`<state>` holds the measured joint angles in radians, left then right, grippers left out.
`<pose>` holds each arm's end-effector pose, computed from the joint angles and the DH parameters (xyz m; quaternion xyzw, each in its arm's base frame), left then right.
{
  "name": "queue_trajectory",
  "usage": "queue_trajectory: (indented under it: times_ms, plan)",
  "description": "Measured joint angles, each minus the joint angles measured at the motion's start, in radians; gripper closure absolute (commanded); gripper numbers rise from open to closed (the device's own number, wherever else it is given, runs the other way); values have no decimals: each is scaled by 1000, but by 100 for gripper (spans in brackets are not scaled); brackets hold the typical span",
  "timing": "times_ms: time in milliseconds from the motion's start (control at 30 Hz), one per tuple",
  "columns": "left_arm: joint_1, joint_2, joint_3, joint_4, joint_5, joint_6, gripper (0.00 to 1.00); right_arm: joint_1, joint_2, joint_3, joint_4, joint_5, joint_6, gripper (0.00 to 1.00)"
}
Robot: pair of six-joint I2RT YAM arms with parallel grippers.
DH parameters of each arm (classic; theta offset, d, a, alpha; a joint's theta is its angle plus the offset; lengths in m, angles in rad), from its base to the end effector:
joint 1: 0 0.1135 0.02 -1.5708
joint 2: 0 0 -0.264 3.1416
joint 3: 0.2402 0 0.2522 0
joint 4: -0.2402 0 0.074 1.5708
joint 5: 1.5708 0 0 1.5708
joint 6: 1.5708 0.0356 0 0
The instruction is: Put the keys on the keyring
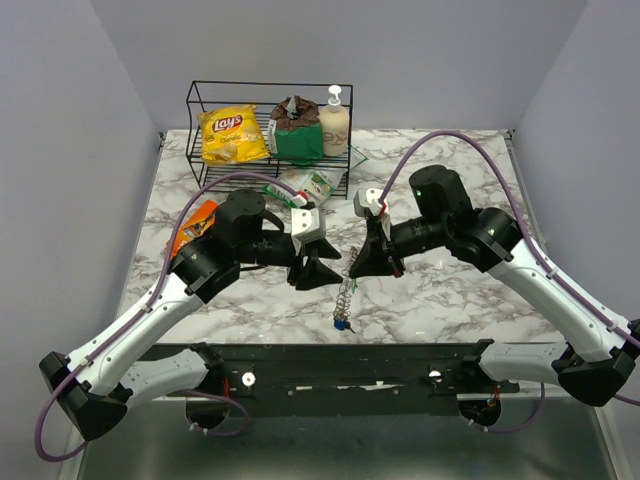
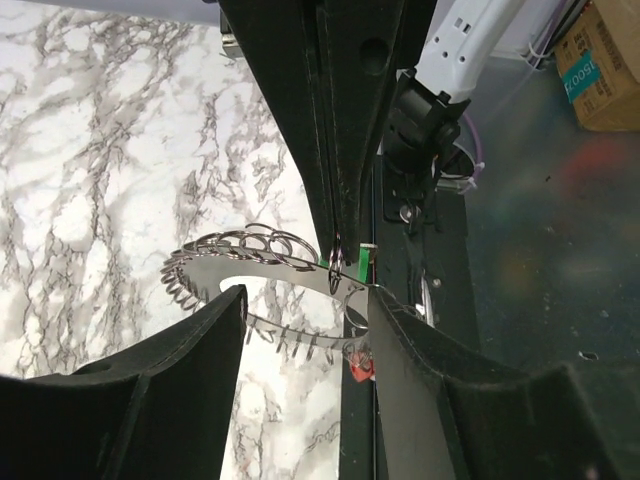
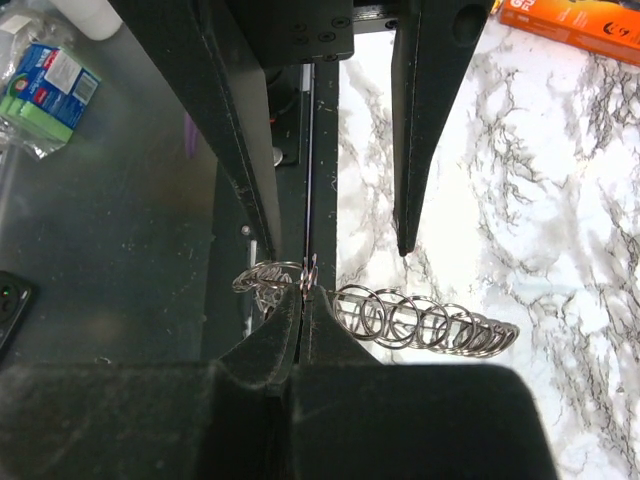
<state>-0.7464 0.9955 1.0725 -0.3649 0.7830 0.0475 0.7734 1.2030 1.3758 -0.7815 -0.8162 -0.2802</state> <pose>0.1379 -0.1618 0.3855 0.4969 0.5947 -0.4766 0.4150 0.1513 0.1840 0.4048 -0.5678 0.6111 0.4449 0.3260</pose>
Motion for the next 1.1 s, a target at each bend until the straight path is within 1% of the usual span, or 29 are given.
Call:
queue_trajectory:
  times_ms: [133,500,700,800,833,900,933,1000,1033,1100]
  plan:
    - [0,25,3,-26,17,13,48,0,0,0,-7,0,-3,99]
    - [0,58,6,-25,52,13,50,0,0,0,-7,0,-6,99]
    - [0,56,6,8,63,4,56,0,1,-3,-6,0,-6,99]
    - [0,53,0,30,67,-6,62,0,2,-5,-6,0,-6,99]
    - [0,53,-2,34,68,-8,66,0,2,-5,-6,0,-6,99]
    - [0,53,-3,37,68,-13,71,0,2,-5,-6,0,-6,99]
    - [0,54,-3,37,70,-13,80,0,2,-5,-6,0,-6,99]
    - [0,55,-3,34,78,-17,91,0,2,-6,-5,2,-6,99]
    - [0,57,-3,34,85,-12,100,0,2,-8,-3,5,-6,99]
    - [0,63,-3,29,94,-11,100,-1,1,-17,0,9,-5,99]
